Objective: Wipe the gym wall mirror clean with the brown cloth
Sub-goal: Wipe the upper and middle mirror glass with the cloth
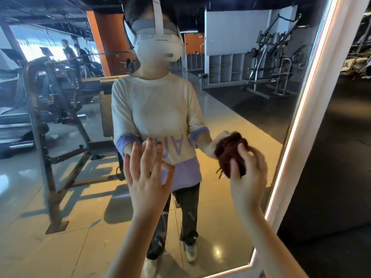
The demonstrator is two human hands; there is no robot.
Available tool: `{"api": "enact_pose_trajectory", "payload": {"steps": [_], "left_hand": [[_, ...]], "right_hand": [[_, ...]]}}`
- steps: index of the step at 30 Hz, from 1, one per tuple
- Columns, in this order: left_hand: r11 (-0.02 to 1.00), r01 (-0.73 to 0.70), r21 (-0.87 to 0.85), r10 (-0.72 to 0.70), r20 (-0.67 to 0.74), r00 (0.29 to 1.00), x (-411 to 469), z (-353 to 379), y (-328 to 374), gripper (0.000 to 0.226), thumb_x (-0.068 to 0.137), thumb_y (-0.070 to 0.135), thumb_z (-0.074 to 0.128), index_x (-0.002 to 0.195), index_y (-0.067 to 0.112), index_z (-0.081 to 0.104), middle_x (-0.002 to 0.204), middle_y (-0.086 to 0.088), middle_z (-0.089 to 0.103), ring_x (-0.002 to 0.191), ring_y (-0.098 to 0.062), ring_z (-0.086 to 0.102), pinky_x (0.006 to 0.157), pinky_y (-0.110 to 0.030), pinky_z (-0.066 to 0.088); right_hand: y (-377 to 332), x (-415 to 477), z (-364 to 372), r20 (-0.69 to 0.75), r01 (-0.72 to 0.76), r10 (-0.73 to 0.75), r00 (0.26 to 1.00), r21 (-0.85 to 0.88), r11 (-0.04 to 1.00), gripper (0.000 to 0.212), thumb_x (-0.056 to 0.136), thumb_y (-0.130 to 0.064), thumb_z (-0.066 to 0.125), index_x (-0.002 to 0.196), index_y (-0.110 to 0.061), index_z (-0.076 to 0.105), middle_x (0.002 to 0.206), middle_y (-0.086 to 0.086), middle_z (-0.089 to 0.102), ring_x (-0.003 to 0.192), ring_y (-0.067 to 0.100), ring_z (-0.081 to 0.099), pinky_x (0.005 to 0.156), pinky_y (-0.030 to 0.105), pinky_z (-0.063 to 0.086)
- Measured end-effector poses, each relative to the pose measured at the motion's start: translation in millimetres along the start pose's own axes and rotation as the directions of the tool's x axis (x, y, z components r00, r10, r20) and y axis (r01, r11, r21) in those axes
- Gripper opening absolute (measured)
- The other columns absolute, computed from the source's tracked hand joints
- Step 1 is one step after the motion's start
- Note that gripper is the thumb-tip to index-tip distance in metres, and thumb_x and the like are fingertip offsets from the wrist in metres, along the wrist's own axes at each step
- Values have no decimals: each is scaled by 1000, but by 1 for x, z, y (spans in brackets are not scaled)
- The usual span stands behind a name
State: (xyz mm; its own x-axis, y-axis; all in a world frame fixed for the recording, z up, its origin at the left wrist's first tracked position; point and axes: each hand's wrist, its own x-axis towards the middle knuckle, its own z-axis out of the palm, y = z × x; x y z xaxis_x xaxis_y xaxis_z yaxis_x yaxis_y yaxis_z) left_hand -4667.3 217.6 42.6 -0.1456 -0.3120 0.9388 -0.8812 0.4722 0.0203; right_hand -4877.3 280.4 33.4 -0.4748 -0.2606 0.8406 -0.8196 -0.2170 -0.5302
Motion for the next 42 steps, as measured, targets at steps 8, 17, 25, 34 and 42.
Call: {"api": "enact_pose_trajectory", "payload": {"steps": [8, 17, 25, 34, 42], "left_hand": [[994, -109, -10, 109, 10, 994, -11, 0, -15, 70, 89, 27, 72, 149, 14, 39, 154, -9, 36, 144, -37, 32, 123, -51, 17], [986, -162, -47, 163, 26, 986, -22, -3, -27, 61, 90, 18, 71, 144, 11, 45, 148, -12, 45, 142, -34, 34, 123, -49, 19], [982, -179, -59, 184, 99, 978, -58, -4, -50, 62, 95, 18, 63, 151, 13, 36, 151, -11, 42, 143, -34, 34, 119, -55, 25], [957, -274, -96, 282, 83, 956, -61, 1, -70, 66, 98, 20, 60, 156, 16, 29, 155, -6, 38, 148, -28, 27, 125, -44, 13], [918, -366, -149, 384, 118, 916, -70, -5, -99, 61, 92, 9, 65, 149, 9, 41, 155, -10, 36, 146, -30, 28, 122, -48, 19]], "right_hand": [[10, -11, -2, -68, -169, 168, 984, -19, 985, 41, 90, -7, 67, 130, -6, 57, 129, 17, 58, 117, 29, 57, 86, 47, 57], [13, -50, 8, 23, -86, 87, 996, -59, 995, 37, 90, -11, 66, 125, -7, 57, 121, 19, 62, 110, 32, 61, 82, 45, 59], [17, -75, 11, 81, -64, 70, 994, -66, 996, 37, 90, -12, 64, 126, -8, 56, 122, 19, 62, 113, 32, 60, 87, 40, 55], [2, -108, 27, 20, -258, 263, 965, -123, 958, 49, 82, 6, 70, 128, -3, 58, 129, 17, 58, 119, 32, 56, 88, 49, 56], [-24, -126, 53, -100, -443, 435, 895, -88, 892, 49, 90, -1, 61, 137, -9, 52, 139, 9, 52, 127, 25, 50, 93, 50, 54]]}}
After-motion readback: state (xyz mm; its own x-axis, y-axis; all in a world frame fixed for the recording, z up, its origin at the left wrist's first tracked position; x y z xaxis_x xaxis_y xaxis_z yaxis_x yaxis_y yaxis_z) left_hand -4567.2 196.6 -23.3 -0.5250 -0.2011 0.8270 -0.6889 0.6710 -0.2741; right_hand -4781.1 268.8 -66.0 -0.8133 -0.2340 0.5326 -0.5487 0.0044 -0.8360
